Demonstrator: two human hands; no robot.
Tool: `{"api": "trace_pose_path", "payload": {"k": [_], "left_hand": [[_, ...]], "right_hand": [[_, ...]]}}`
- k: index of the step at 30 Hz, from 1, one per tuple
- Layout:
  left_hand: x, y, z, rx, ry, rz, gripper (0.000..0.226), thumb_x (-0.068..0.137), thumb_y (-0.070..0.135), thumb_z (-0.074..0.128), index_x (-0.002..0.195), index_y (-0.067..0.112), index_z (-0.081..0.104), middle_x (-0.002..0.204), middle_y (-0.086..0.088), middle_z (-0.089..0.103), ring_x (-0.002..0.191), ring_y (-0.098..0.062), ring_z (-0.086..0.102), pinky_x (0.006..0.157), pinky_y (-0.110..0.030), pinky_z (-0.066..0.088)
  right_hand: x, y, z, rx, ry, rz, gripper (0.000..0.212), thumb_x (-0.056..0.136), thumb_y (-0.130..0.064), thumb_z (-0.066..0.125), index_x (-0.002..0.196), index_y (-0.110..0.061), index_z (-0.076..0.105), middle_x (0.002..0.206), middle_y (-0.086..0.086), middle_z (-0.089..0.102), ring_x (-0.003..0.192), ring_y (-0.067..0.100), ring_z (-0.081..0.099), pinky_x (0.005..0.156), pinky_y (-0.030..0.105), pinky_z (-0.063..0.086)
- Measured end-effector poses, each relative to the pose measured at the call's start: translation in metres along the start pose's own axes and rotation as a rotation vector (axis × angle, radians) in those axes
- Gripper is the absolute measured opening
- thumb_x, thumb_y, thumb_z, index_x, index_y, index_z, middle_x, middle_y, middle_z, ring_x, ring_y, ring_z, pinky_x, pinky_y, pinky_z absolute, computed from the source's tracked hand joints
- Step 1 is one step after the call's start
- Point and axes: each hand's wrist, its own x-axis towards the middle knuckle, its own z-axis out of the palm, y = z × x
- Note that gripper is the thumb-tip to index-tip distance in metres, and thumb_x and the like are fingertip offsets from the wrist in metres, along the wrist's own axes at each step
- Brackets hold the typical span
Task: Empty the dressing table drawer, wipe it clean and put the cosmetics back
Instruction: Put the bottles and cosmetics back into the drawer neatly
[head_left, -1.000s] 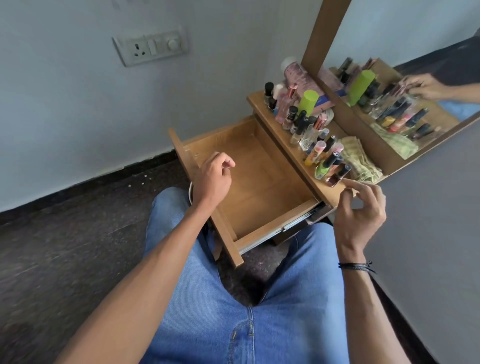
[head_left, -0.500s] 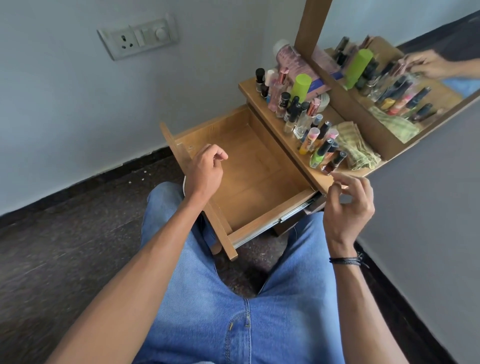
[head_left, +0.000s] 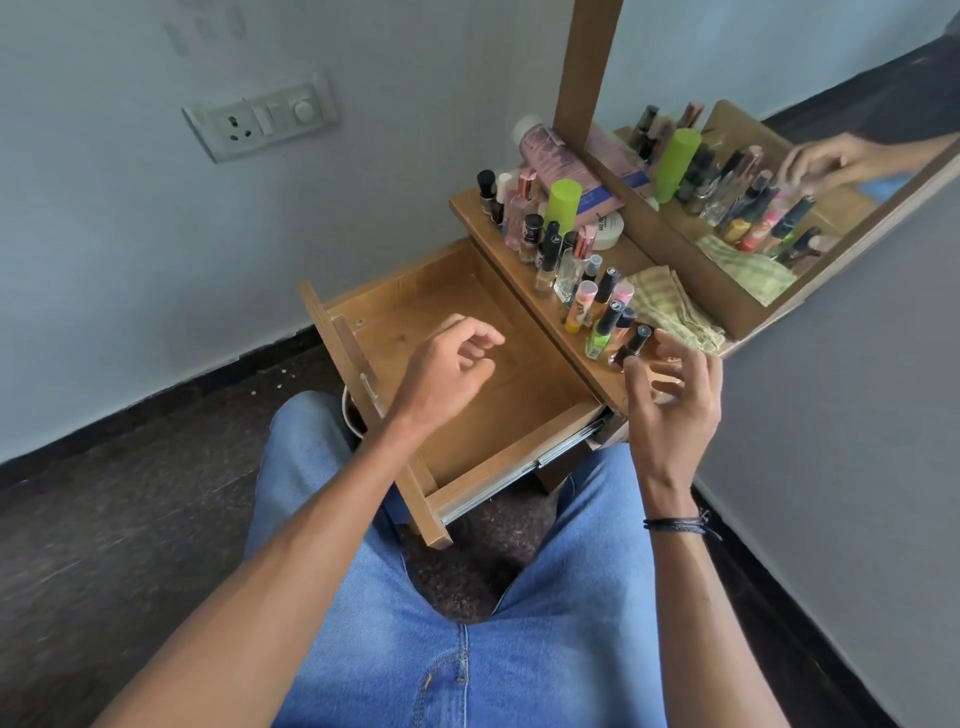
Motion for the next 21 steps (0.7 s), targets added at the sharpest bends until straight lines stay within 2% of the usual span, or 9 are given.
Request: {"api": "trace_pose_path", "payload": {"k": [1, 4, 7, 12, 14, 17, 21], "left_hand": [[0.001, 0.009, 0.01, -0.023, -0.008, 0.015, 0.023, 0.087, 0.005, 0.067, 0.105, 0.019, 0.07, 0.106, 0.008, 0.063, 0.094, -0.005, 0.063, 0.08, -0.017, 0.055], [0.006, 0.034, 0.041, -0.099, -0.003, 0.004, 0.024, 0.09, 0.014, 0.07, 0.114, 0.016, 0.071, 0.105, 0.007, 0.065, 0.089, -0.004, 0.066, 0.076, -0.015, 0.055], [0.014, 0.047, 0.066, -0.141, 0.027, -0.054, 0.032, 0.09, 0.022, 0.073, 0.121, 0.017, 0.069, 0.107, 0.006, 0.067, 0.087, -0.003, 0.067, 0.076, -0.016, 0.056], [0.022, 0.059, 0.085, -0.124, 0.1, -0.05, 0.029, 0.087, 0.024, 0.076, 0.114, 0.014, 0.072, 0.102, 0.006, 0.066, 0.081, -0.005, 0.068, 0.076, -0.029, 0.061], [0.022, 0.061, 0.089, -0.074, 0.127, -0.04, 0.029, 0.085, 0.027, 0.078, 0.111, 0.014, 0.074, 0.099, 0.006, 0.067, 0.078, -0.007, 0.069, 0.075, -0.033, 0.061], [0.024, 0.06, 0.093, 0.01, 0.135, -0.029, 0.034, 0.081, 0.035, 0.079, 0.109, 0.016, 0.074, 0.096, 0.006, 0.068, 0.079, -0.012, 0.069, 0.074, -0.036, 0.06], [0.025, 0.064, 0.096, 0.111, 0.147, -0.033, 0.034, 0.081, 0.041, 0.079, 0.105, 0.017, 0.074, 0.098, 0.005, 0.068, 0.082, -0.017, 0.069, 0.072, -0.037, 0.057]], "right_hand": [[0.002, 0.001, 0.001, 0.0, -0.02, 0.008, 0.031, 0.091, -0.018, 0.076, 0.121, -0.016, 0.067, 0.111, -0.005, 0.057, 0.096, 0.013, 0.065, 0.073, 0.011, 0.051], [0.009, 0.003, 0.004, -0.034, -0.062, 0.003, 0.038, 0.089, -0.023, 0.079, 0.125, -0.018, 0.066, 0.113, -0.005, 0.056, 0.095, 0.007, 0.064, 0.075, 0.01, 0.053], [0.014, 0.003, 0.007, -0.094, -0.09, -0.025, 0.037, 0.088, -0.021, 0.08, 0.123, -0.016, 0.069, 0.114, -0.007, 0.058, 0.09, 0.005, 0.063, 0.075, 0.002, 0.044], [0.015, 0.007, 0.007, -0.154, -0.1, 0.007, 0.031, 0.087, -0.022, 0.08, 0.116, -0.016, 0.069, 0.108, -0.009, 0.064, 0.081, -0.009, 0.06, 0.073, -0.001, 0.039], [0.013, 0.009, 0.007, -0.158, -0.104, 0.038, 0.03, 0.087, -0.024, 0.08, 0.114, -0.016, 0.069, 0.106, -0.01, 0.066, 0.079, -0.009, 0.06, 0.073, -0.002, 0.038], [0.012, 0.011, 0.007, -0.148, -0.118, 0.07, 0.03, 0.087, -0.024, 0.08, 0.114, -0.017, 0.07, 0.108, -0.007, 0.072, 0.083, -0.001, 0.066, 0.076, -0.001, 0.041], [0.013, 0.011, 0.006, -0.11, -0.123, 0.104, 0.031, 0.087, -0.023, 0.079, 0.116, -0.017, 0.071, 0.111, -0.005, 0.073, 0.086, 0.004, 0.07, 0.081, 0.012, 0.05]]}}
